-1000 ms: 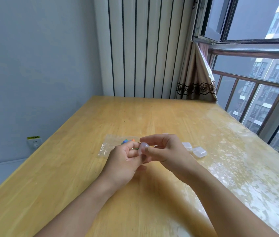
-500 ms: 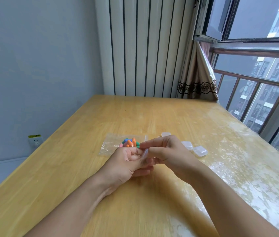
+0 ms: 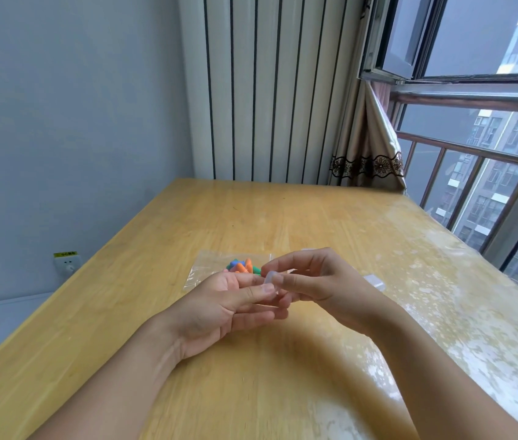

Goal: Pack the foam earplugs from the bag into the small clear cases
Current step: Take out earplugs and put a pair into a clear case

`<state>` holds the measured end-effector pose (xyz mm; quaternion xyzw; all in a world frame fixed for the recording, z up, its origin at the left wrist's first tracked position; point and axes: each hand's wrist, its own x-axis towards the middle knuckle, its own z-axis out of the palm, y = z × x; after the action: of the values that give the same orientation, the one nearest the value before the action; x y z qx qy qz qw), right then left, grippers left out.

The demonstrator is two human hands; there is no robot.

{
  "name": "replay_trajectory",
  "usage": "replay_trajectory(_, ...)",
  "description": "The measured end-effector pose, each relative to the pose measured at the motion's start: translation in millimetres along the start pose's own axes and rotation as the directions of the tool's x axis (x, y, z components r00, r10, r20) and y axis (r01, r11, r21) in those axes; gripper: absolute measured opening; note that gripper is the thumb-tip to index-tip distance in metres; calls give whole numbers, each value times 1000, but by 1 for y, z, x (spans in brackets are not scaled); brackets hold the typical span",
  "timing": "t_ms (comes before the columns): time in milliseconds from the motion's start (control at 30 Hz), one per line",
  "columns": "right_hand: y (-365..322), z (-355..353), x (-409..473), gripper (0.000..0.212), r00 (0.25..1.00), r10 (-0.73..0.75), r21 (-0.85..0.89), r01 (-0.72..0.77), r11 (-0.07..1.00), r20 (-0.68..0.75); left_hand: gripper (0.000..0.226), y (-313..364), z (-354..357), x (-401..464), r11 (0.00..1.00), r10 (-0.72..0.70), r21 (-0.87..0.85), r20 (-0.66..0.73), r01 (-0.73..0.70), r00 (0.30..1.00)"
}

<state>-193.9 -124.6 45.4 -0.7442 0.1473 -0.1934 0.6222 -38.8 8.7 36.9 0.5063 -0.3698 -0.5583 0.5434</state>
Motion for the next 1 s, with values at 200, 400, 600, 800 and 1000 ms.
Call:
replay_trajectory(200, 3, 2, 2, 7, 993, -49, -219, 25, 975, -107, 28, -4, 0, 5, 998, 17, -56, -60, -20, 998)
replay_trajectory(400, 6, 10, 4, 4, 979, -86, -226, 43, 973, -184, 28, -9, 3, 9, 993, 77, -80, -141, -89, 987)
replay_trajectory(600, 14, 27, 9, 19, 950, 42, -9, -47, 999, -310, 16, -19, 5, 14, 901, 301, 405, -329, -154, 895)
replay_trajectory(800, 17, 36, 11, 26, 884, 17, -110, -77, 991, -467, 21, -25, 6, 14, 605, 481, 780, -200, -159, 853)
replay_trajectory(1000, 10, 12, 11, 28, 924, 88, 33, -81, 996, -372, 34, -11, 7, 18, 968, 214, 210, -386, -141, 897)
